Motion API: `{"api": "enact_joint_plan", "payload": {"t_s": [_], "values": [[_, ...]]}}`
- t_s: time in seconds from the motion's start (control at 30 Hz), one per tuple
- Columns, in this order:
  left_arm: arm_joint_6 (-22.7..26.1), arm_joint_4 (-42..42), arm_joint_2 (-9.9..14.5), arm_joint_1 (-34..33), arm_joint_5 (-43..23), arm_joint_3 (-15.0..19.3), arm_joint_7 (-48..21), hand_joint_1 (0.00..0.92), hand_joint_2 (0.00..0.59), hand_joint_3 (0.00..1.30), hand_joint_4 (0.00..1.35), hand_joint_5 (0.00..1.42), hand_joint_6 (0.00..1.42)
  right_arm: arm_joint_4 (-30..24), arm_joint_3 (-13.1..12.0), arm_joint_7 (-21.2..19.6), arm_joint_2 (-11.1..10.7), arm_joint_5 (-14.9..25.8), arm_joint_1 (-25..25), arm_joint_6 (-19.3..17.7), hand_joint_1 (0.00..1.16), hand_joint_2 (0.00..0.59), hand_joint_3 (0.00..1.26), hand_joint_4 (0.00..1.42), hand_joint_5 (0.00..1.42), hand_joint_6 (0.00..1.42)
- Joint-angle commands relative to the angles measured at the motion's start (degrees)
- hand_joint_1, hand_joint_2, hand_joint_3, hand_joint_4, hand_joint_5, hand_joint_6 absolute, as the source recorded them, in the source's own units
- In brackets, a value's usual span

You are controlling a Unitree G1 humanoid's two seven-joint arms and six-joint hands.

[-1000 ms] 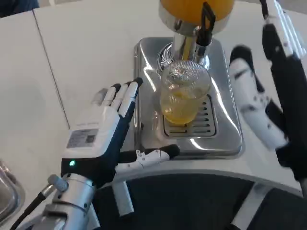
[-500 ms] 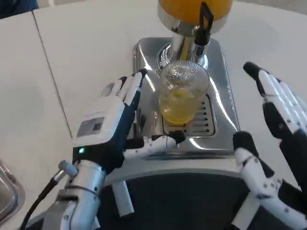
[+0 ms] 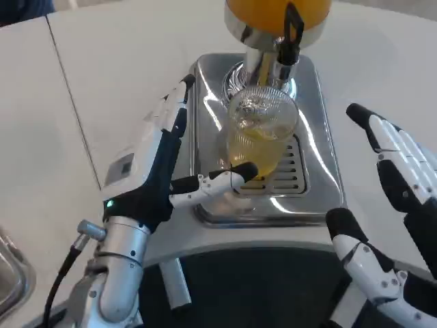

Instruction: Grasp the cup under the faucet to collect the drink, then remove the cup.

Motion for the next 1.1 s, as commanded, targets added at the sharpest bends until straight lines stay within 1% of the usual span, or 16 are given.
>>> {"api": "enact_joint_plan", "payload": {"t_s": [0.03,0.07,0.23,0.5,0.83,0.97,1.1], "values": [[-3.0,2.1,-1.1,-1.2,-0.3,-0.9,1.4,0.37,0.028,0.0,0.0,0.04,0.08,-0.8,-1.2,2.0,1.1,0.9,-0.1,-0.4,0.19,0.483,0.0,0.0,0.0,0.0],[-3.2,2.4,-1.4,-1.3,-0.3,-1.0,1.8,0.387,0.028,0.0,0.0,0.05,0.09,-0.8,-1.4,2.3,1.3,0.9,0.1,-0.5,0.19,0.482,0.0,0.0,0.0,0.0],[-3.9,4.5,-2.6,-2.6,-0.4,-1.1,2.7,0.412,0.027,0.0,0.0,0.06,0.1,-0.8,-2.1,3.3,2.3,1.3,1.3,-1.0,0.2,0.478,0.0,0.0,0.0,0.0],[-4.8,7.3,-3.2,-4.1,0.8,-2.4,4.0,0.415,0.027,0.0,0.0,0.08,0.11,-0.8,-0.5,4.1,5.0,0.6,3.9,-3.1,0.21,0.476,0.0,0.0,0.0,0.0],[-5.4,10.6,-4.4,-6.0,0.5,-2.9,6.8,0.416,0.028,0.0,0.0,0.13,0.14,-0.8,0.4,5.6,7.3,0.6,7.0,-5.1,0.21,0.476,0.0,0.0,0.0,0.0],[-5.4,12.7,-5.3,-7.2,0.6,-3.5,7.5,0.413,0.034,0.0,0.0,0.13,0.16,-0.8,-0.2,6.7,8.0,0.8,5.7,-4.4,0.21,0.476,0.0,0.0,0.0,0.0],[-5.8,14.5,-5.8,-8.4,0.6,-4.0,8.0,0.409,0.035,0.0,0.0,0.14,0.16,-0.8,0.0,7.9,9.1,0.3,4.7,-4.1,0.21,0.476,0.0,0.0,0.0,0.0]]}}
